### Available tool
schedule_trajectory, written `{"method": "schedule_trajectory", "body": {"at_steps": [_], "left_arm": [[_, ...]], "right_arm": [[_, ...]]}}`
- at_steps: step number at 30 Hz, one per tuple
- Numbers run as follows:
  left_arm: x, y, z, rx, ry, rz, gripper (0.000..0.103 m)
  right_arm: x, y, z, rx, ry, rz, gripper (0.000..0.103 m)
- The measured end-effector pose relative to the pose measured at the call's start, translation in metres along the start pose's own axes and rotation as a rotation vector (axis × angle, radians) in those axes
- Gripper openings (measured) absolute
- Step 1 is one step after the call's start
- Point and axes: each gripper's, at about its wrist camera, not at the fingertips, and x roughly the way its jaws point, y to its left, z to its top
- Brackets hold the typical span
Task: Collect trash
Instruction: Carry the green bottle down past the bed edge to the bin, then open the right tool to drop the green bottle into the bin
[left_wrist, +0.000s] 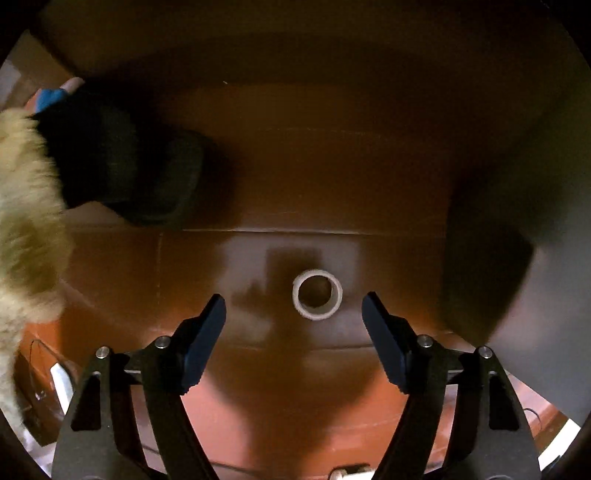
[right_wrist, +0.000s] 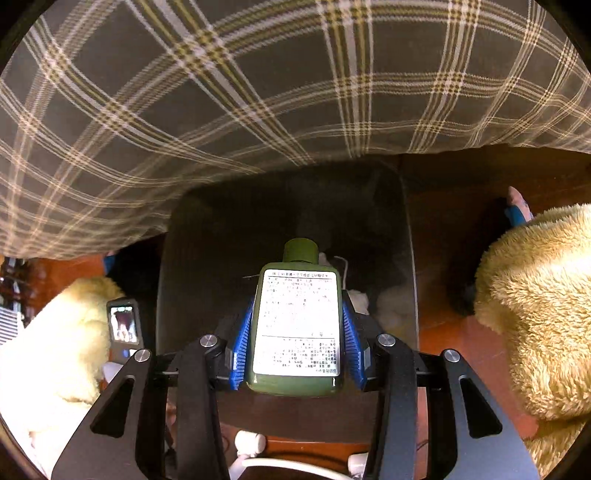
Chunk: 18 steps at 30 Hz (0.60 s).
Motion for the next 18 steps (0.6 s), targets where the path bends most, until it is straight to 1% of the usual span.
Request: {"method": "schedule_trajectory", "body": {"at_steps": [6, 9, 12, 14, 15, 16, 17, 18], "left_arm": [[0.026, -0.007, -0.004, 0.032, 0.035, 0.003, 0.070], [0.036, -0.009, -0.005, 0.037, 0.045, 0.009, 0.062], [0.036, -0.010, -0.006, 0.031, 0.026, 0.010, 0.062], [0.033, -0.011, -0.006, 0.031, 0.021, 0.011, 0.054], [0.031, -0.011, -0.006, 0.037, 0.020, 0.011, 0.044], [0.031, -0.011, -0.005, 0.040, 0.023, 0.011, 0.034], [0.030, -0.009, -0.003, 0.038, 0.029, 0.009, 0.031], [0.030, -0.008, -0.002, 0.033, 0.037, 0.000, 0.031]], "right_arm": [[0.004, 0.000, 0.005, -0.010, -0.007, -0.040, 0.044], [0.005, 0.004, 0.005, -0.035, -0.007, -0.051, 0.044], [0.002, 0.008, 0.005, -0.052, -0.009, -0.067, 0.045], [0.003, 0.007, 0.005, -0.047, -0.008, -0.077, 0.046], [0.004, 0.005, 0.006, -0.043, -0.008, -0.080, 0.047], [0.005, 0.004, 0.006, -0.041, -0.011, -0.082, 0.056], [0.004, 0.003, 0.006, -0.039, -0.021, -0.082, 0.064], [0.002, 0.002, 0.006, -0.038, -0.031, -0.081, 0.066]]}}
